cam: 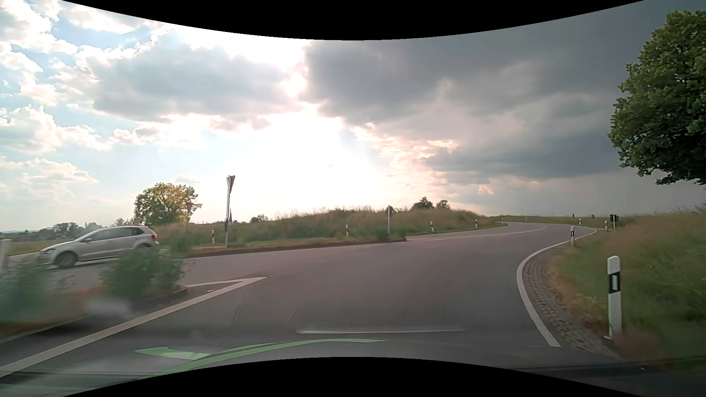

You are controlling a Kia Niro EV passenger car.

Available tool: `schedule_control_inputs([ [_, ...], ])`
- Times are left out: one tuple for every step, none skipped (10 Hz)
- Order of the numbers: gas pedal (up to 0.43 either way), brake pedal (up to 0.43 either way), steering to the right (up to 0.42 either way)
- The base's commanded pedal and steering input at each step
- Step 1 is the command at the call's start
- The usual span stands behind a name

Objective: Follow the waypoints while adhering to traffic rules and regulations

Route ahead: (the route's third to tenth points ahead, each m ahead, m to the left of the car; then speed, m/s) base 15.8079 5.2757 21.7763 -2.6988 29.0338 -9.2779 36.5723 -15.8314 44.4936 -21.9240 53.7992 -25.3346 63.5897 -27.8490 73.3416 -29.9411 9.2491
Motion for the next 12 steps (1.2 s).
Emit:
schedule_control_inputs([
  [0.047,0.0,0.18],
  [0.059,0.0,0.183],
  [0.059,0.0,0.187],
  [0.087,0.0,0.188],
  [0.098,0.0,0.189],
  [0.098,0.0,0.189],
  [0.11,0.0,0.189],
  [0.118,0.0,0.188],
  [0.118,0.0,0.188],
  [0.13,0.0,0.187],
  [0.15,0.0,0.185],
  [0.157,0.0,0.182],
])
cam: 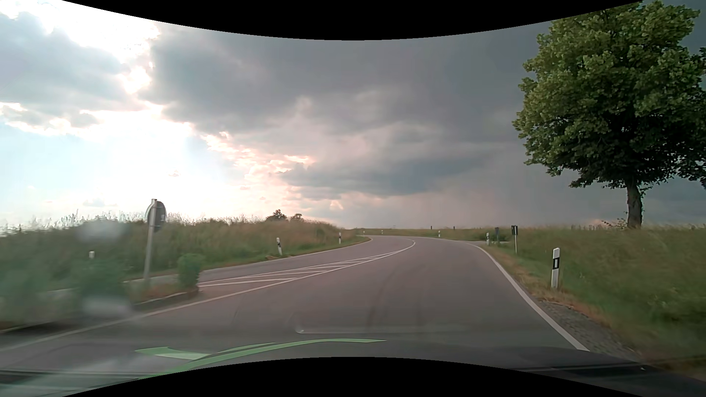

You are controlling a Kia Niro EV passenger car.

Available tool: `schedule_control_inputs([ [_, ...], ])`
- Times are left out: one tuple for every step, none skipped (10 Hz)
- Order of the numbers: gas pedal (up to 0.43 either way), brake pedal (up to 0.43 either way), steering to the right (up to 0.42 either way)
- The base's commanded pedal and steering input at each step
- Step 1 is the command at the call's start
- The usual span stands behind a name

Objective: Follow the waypoints while adhering to traffic rules and regulations

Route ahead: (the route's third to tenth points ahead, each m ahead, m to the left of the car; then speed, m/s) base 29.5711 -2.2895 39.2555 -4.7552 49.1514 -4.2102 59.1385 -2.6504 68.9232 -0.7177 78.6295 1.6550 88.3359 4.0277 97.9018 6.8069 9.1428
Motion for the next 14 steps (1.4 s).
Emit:
schedule_control_inputs([
  [0.157,0.0,0.177],
  [0.189,0.0,0.171],
  [0.228,0.0,0.163],
  [0.228,0.0,0.156],
  [0.228,0.0,0.142],
  [0.248,0.0,0.115],
  [0.26,0.0,0.094],
  [0.268,0.0,0.078],
  [0.268,0.0,0.065],
  [0.268,0.0,0.056],
  [0.268,0.0,0.047],
  [0.268,0.0,0.034],
  [0.268,0.0,0.02],
  [0.268,0.0,0.007],
])
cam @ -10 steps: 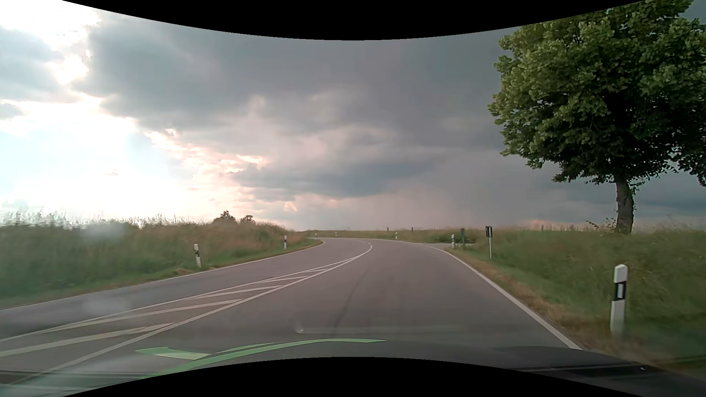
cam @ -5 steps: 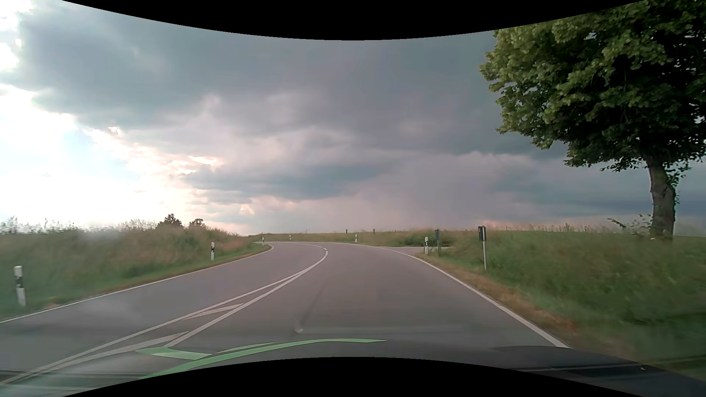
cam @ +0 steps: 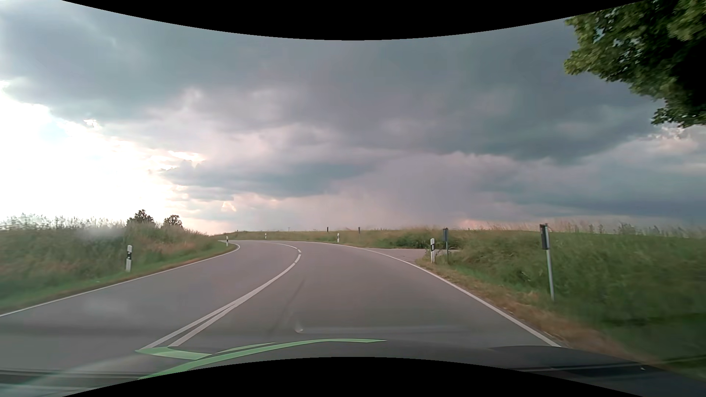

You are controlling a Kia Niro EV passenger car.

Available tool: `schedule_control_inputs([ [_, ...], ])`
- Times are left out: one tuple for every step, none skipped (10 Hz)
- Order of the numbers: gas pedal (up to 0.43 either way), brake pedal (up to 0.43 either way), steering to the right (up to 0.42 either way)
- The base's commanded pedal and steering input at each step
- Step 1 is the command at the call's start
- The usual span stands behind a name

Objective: Follow the waypoints while adhering to traffic rules and regulations

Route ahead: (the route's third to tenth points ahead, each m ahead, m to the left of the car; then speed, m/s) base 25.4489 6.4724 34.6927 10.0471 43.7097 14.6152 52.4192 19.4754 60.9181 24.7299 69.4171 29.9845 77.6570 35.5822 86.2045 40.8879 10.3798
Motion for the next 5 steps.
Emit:
schedule_control_inputs([
  [0.268,0.0,-0.002],
  [0.268,0.0,-0.009],
  [0.268,0.0,-0.015],
  [0.268,0.0,-0.021],
  [0.268,0.0,-0.027],
])
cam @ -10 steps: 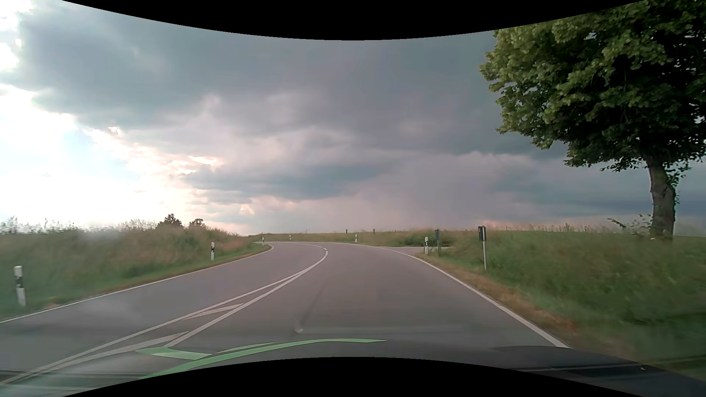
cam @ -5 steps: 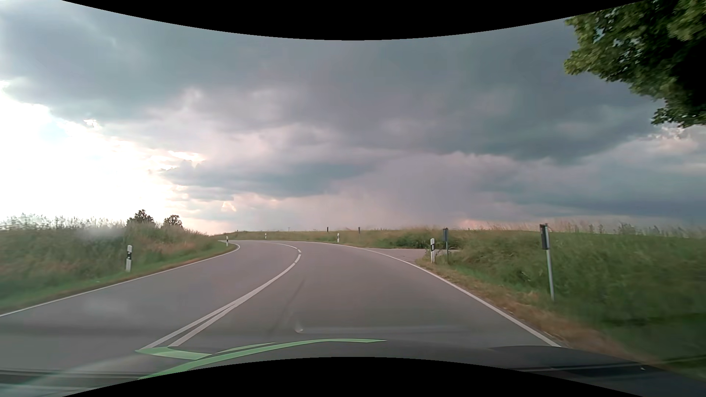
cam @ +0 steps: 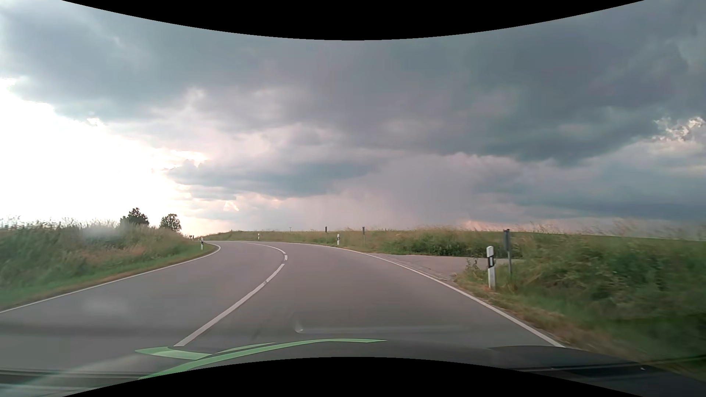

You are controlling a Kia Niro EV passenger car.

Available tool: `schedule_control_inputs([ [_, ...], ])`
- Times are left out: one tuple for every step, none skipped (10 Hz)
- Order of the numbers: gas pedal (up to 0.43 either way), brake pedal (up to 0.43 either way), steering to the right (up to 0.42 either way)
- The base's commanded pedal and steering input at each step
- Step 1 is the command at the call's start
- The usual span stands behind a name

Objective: Follow the waypoints while adhering to traffic rules and regulations

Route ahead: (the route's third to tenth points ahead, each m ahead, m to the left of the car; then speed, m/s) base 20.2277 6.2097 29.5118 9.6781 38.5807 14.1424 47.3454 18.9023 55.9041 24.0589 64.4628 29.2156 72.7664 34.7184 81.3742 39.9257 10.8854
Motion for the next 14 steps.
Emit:
schedule_control_inputs([
  [0.268,0.0,-0.036],
  [0.268,0.0,-0.046],
  [0.268,0.0,-0.058],
  [0.268,0.0,-0.065],
  [0.268,0.0,-0.065],
  [0.268,0.0,-0.065],
  [0.268,0.0,-0.064],
  [0.268,0.0,-0.065],
  [0.268,0.0,-0.064],
  [0.268,0.0,-0.064],
  [0.268,0.0,-0.064],
  [0.268,0.0,-0.064],
  [0.268,0.0,-0.065],
  [0.268,0.0,-0.07],
])
